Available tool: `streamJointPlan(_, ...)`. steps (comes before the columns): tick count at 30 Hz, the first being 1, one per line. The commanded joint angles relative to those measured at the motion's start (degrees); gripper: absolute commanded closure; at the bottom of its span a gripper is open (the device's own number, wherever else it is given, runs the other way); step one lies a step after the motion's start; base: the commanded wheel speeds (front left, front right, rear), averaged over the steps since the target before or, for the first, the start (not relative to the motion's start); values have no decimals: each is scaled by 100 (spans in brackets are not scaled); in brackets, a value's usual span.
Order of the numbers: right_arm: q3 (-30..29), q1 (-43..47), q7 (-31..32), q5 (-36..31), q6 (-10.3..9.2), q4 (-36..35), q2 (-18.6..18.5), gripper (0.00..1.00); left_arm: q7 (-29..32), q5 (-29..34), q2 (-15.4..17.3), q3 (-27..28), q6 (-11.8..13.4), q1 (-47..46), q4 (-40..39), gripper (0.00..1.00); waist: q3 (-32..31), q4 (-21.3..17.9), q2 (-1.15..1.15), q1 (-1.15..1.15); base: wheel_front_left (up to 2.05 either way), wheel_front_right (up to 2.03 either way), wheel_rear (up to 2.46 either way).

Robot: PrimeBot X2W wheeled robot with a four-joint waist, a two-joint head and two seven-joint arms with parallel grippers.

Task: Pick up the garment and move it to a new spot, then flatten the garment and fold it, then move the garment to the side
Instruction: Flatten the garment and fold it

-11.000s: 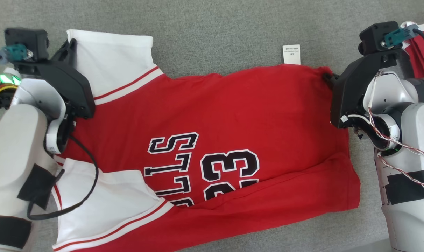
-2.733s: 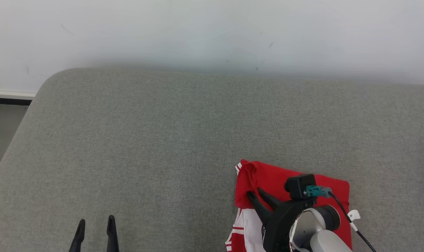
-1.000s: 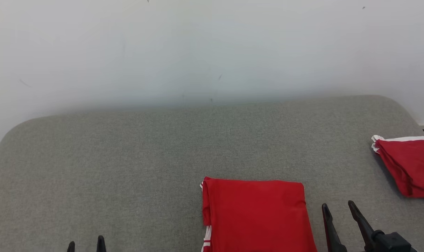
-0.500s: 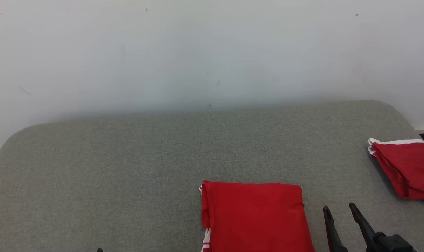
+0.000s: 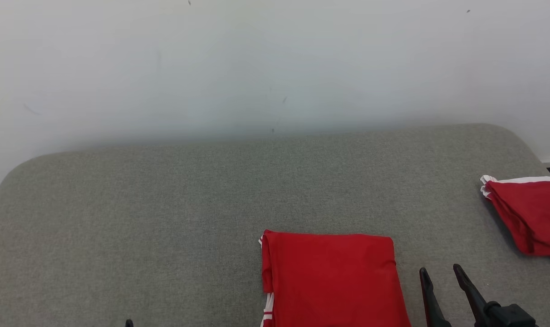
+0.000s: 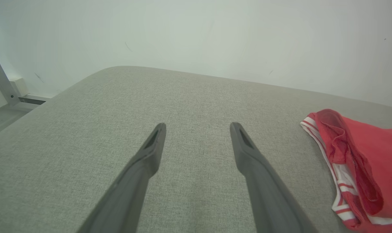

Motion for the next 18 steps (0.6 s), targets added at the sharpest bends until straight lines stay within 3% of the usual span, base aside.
streamJointPlan(1, -12, -22, -22, 40, -14, 3, 20, 0, -23, 50, -7, 21, -11, -72, 5, 0, 8, 8, 0, 0, 0, 0, 0)
streamJointPlan(18, 146, -234, 48, -2, -14, 71, -40, 0, -23, 76, -8, 165, -102, -155, 89, 0, 13, -47, 0, 0, 0, 0, 0)
